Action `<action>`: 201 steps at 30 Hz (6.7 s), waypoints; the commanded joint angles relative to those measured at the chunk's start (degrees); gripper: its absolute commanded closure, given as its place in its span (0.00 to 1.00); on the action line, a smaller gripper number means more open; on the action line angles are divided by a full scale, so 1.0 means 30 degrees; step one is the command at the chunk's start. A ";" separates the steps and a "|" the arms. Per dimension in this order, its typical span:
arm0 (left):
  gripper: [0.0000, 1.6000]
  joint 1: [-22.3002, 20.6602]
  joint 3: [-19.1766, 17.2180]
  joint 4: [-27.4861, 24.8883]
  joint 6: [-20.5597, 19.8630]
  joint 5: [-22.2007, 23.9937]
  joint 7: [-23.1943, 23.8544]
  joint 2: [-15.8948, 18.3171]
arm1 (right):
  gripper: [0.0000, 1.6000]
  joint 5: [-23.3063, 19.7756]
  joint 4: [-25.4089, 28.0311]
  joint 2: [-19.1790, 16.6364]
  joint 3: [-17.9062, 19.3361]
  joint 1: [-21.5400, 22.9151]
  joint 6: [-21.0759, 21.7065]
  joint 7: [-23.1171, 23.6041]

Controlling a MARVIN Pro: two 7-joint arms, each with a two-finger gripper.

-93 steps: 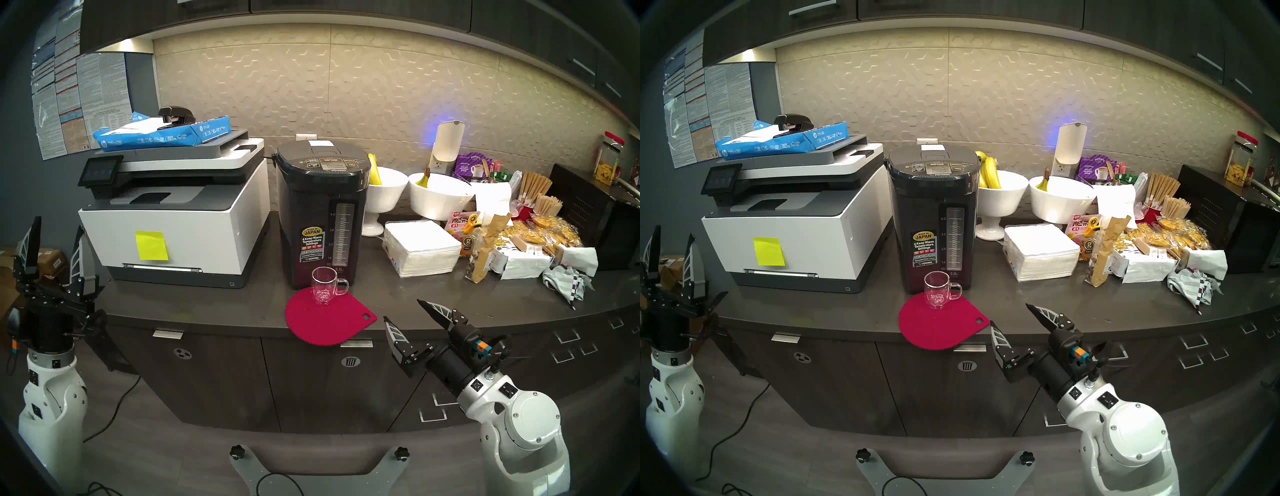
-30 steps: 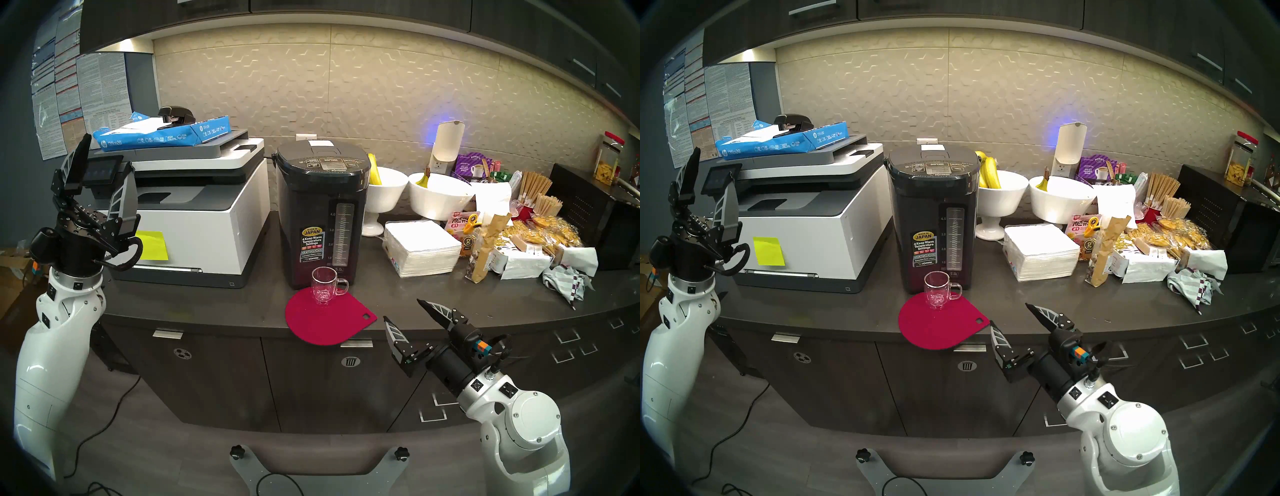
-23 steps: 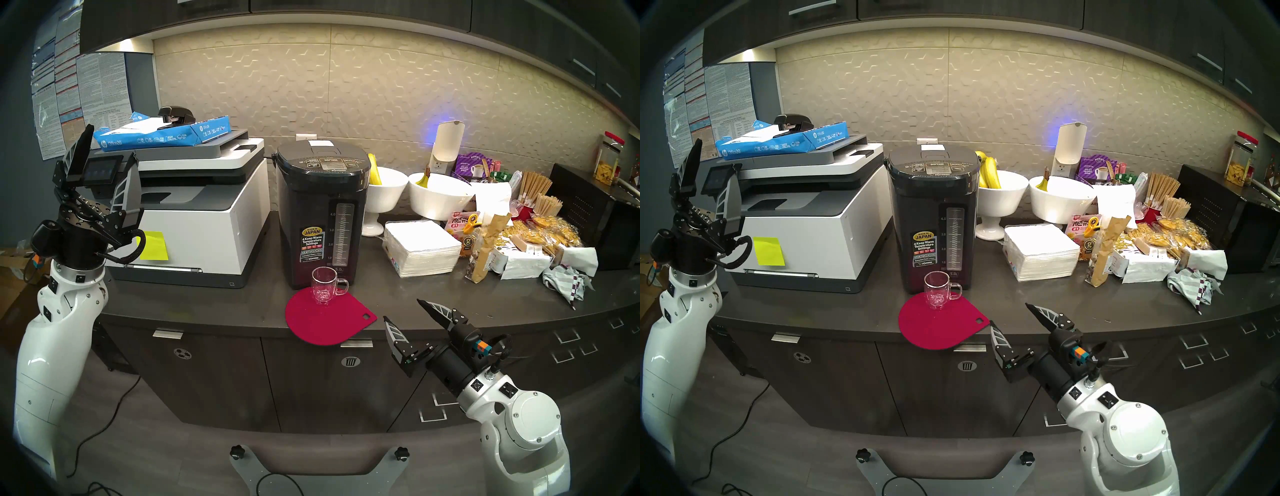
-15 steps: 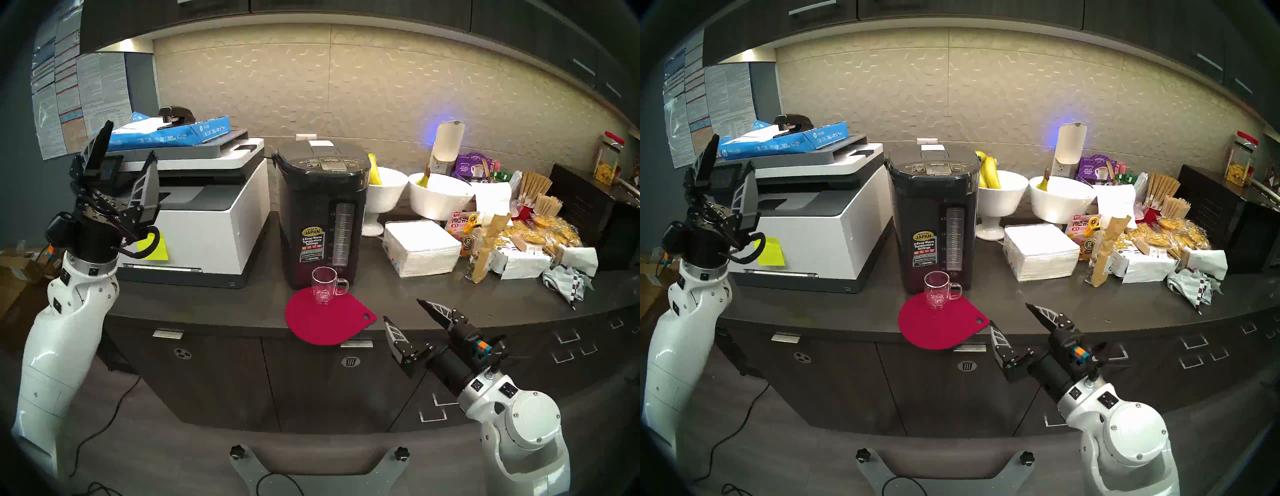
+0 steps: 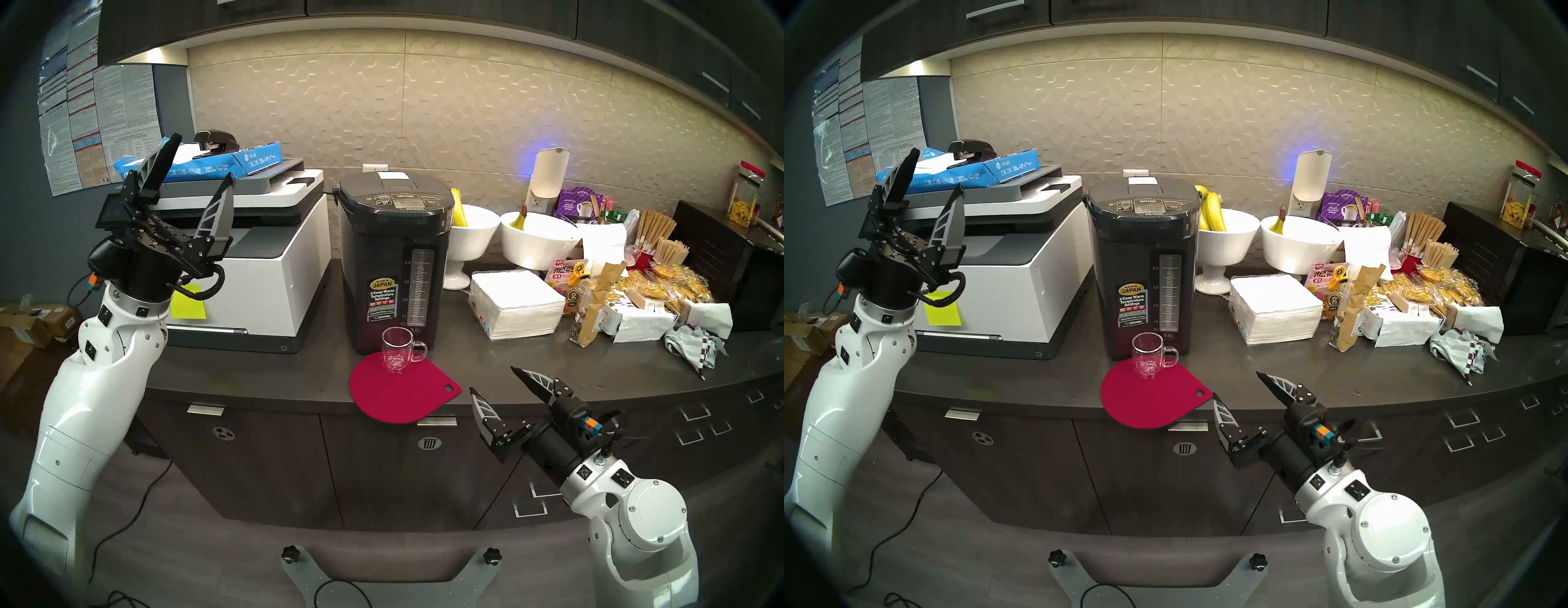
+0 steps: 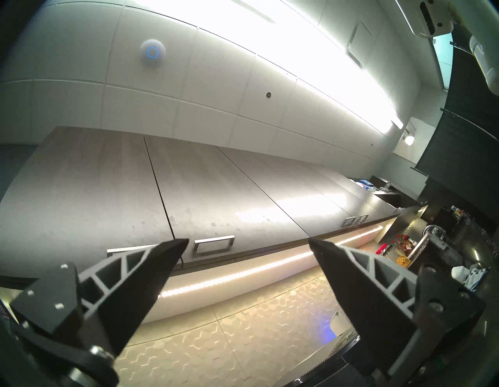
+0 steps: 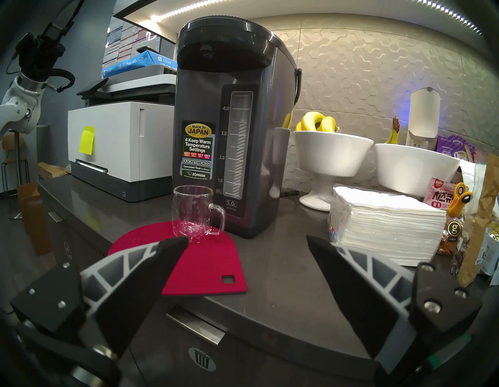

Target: Press the water dispenser button and fill the cup

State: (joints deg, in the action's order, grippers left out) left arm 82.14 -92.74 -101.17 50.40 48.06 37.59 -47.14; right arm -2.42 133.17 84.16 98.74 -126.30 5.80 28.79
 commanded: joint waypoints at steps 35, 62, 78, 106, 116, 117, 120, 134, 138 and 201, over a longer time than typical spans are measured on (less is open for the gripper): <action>0.00 -0.3555 -0.0304 -0.2075 -0.1689 -0.0388 -0.0940 0.0463 | 0.00 0.0029 0.0462 -0.0014 -0.0026 0.0049 -0.0064 0.0034; 0.00 -0.8500 0.1047 0.0147 -0.5155 0.0920 -0.0580 0.1976 | 0.00 0.0042 0.0476 0.0000 -0.0021 0.0043 -0.0057 0.0046; 0.00 -1.1091 0.3400 0.0859 -0.6982 0.0751 -0.0272 0.0950 | 0.00 0.0037 0.0459 0.0007 -0.0018 0.0054 -0.0066 0.0057; 0.00 -1.4354 0.3236 0.0616 -1.0174 0.2034 -0.0299 0.1796 | 0.00 0.0054 0.0475 0.0022 -0.0014 0.0046 -0.0056 0.0067; 0.00 -1.4158 0.3434 -0.0140 -1.2439 0.2976 -0.1181 0.2307 | 0.00 0.0061 0.0483 0.0026 -0.0014 0.0042 -0.0052 0.0067; 0.00 -1.4035 0.3376 -0.0249 -1.2669 0.3130 -0.1242 0.2392 | 0.00 0.0061 0.0483 0.0026 -0.0014 0.0042 -0.0051 0.0067; 0.00 -1.3256 0.3103 -0.0806 -1.3526 0.3706 -0.1441 0.2841 | 0.00 0.0063 0.0485 0.0027 -0.0014 0.0041 -0.0050 0.0067; 0.00 -1.1146 0.1664 -0.1802 -1.5540 0.4658 -0.1302 0.4537 | 0.00 0.0067 0.0486 0.0032 -0.0013 0.0041 -0.0049 0.0071; 0.00 -1.1841 0.1653 -0.0968 -1.5966 0.4791 -0.1123 0.4622 | 0.00 0.0062 0.0478 0.0034 -0.0012 0.0046 -0.0055 0.0075; 0.00 -1.6261 0.6451 0.2915 -2.0629 0.2088 0.3477 0.4395 | 0.00 0.0060 0.0454 0.0052 -0.0004 0.0062 -0.0067 0.0099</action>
State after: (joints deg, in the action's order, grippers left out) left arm 39.13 -72.89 -92.81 -10.18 54.37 47.94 -32.49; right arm -2.32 133.21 84.42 98.82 -126.30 5.80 29.03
